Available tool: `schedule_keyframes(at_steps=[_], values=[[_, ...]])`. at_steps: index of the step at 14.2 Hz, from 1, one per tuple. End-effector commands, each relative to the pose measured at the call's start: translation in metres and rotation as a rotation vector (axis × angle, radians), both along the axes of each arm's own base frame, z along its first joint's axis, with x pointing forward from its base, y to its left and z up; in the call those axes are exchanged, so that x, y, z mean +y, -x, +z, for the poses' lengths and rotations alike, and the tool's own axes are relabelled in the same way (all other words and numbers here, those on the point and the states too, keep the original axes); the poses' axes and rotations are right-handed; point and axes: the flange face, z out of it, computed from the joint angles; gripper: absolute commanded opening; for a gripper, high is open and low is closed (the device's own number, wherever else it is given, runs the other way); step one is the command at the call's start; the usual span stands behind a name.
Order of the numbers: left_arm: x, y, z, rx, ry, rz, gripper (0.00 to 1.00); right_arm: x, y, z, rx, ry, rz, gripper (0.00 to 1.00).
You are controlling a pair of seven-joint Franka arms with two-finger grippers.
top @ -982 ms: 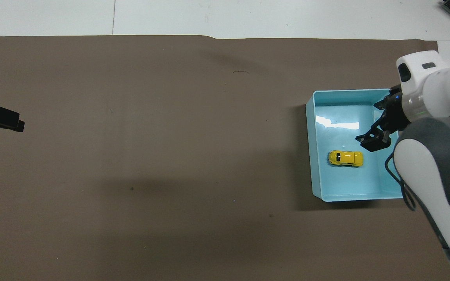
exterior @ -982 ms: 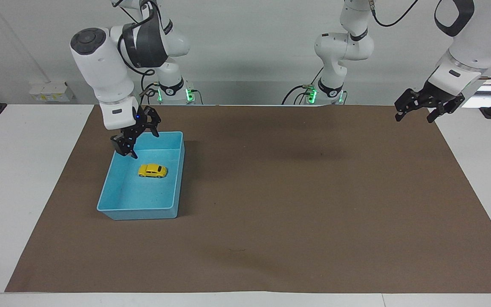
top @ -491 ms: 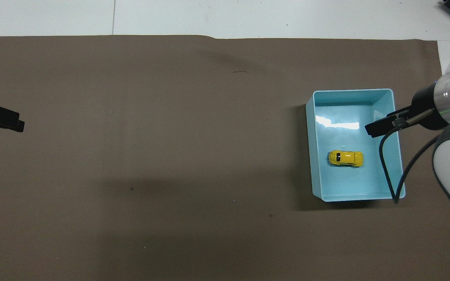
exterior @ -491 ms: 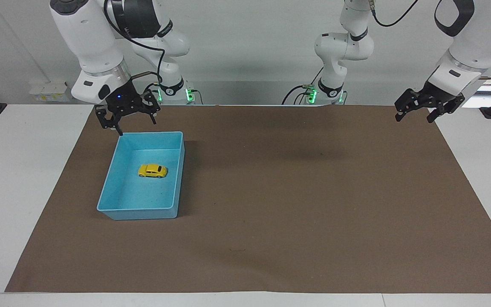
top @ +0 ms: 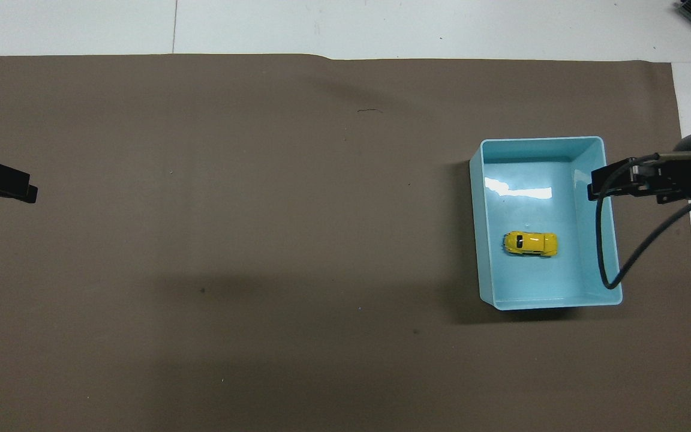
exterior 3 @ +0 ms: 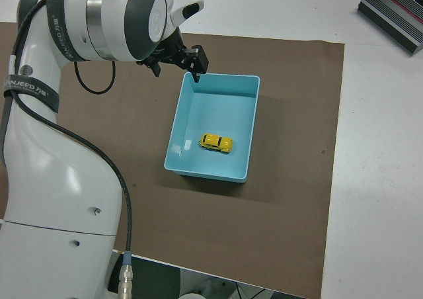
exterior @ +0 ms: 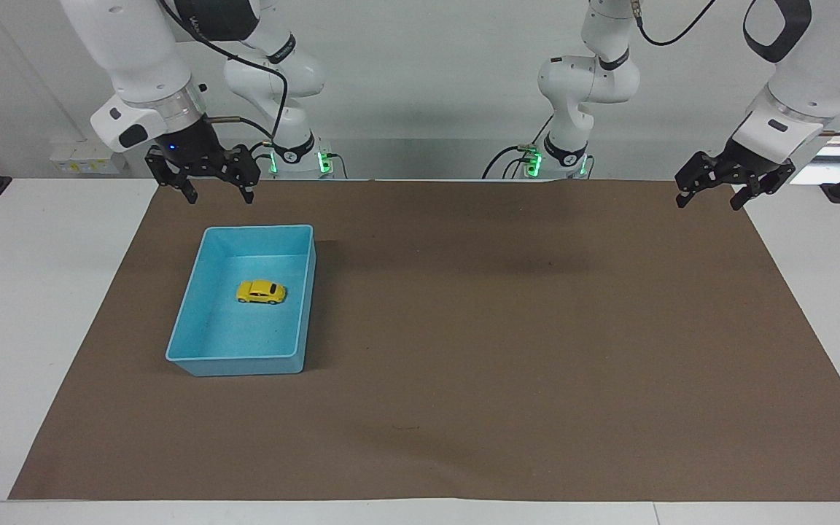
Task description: Wind up and store yellow beetle car
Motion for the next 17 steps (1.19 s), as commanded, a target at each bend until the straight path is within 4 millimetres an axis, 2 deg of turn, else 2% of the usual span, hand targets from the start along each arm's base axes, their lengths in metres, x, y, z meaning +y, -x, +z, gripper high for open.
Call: schedule_keyframes(at_steps=[1,5,17], values=[[0.0018,0.0048,0.0061,0.004,0.011,0.011,1.0,-0.0043,-0.0015,0.0087,0.0,-0.01,-0.032,1.0],[0.001,0.0048,0.0061,0.004,0.011,0.01,1.0,-0.0002,-0.0011,0.0152,-0.035,-0.025,-0.025,1.0],[0.001,0.0048,0.0061,0.004,0.011,0.01,1.0,-0.0018,-0.0008,0.0148,-0.036,-0.011,-0.018,1.0]])
